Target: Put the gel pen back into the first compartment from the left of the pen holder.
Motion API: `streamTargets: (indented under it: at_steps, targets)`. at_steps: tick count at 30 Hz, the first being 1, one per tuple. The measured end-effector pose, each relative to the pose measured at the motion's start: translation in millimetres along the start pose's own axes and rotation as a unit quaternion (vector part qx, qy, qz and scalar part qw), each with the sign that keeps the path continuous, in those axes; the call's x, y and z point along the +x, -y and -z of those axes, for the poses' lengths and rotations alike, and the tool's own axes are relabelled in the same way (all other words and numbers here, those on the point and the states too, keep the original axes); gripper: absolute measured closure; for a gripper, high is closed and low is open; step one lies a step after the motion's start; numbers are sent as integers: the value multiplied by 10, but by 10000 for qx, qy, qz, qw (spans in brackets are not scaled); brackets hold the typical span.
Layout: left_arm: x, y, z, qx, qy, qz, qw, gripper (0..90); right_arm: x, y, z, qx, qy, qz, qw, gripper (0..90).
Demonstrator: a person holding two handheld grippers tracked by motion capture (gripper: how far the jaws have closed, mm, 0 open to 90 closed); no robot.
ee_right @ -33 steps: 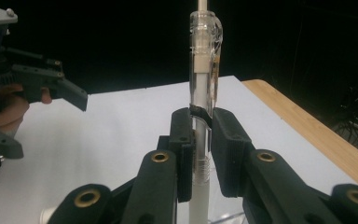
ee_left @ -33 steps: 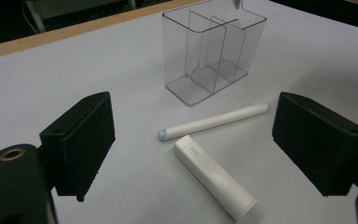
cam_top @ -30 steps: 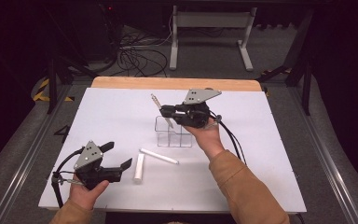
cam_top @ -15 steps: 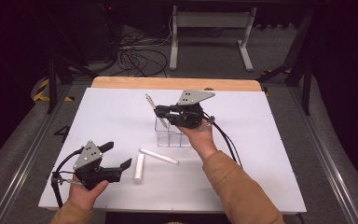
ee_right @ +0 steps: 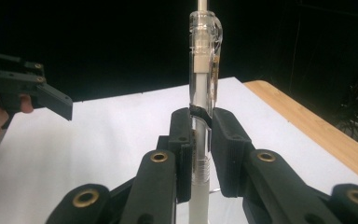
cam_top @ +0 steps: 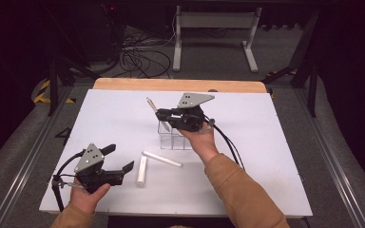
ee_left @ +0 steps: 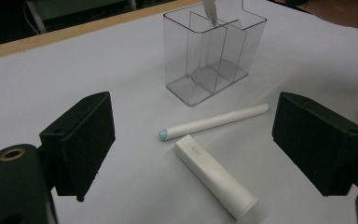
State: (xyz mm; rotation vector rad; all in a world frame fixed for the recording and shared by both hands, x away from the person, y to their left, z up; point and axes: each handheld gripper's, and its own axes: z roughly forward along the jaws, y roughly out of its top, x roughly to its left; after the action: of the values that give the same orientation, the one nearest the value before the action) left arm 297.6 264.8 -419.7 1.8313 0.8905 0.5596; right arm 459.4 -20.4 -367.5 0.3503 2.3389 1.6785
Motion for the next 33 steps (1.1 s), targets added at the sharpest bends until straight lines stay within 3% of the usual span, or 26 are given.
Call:
streamTargets:
  at_steps: [9, 27, 33]
  targets:
    - [6, 6, 0, 2, 5, 7, 10000, 139, 8, 83, -81, 221, -32, -56, 9997, 784]
    - [12, 15, 3, 19, -18, -3, 10000, 139, 37, 169, -129, 543, 42, 62, 9985, 786]
    - [25, 17, 13, 10, -35, -14, 10000, 138, 62, 158, -77, 627, 246, 119, 9977, 676]
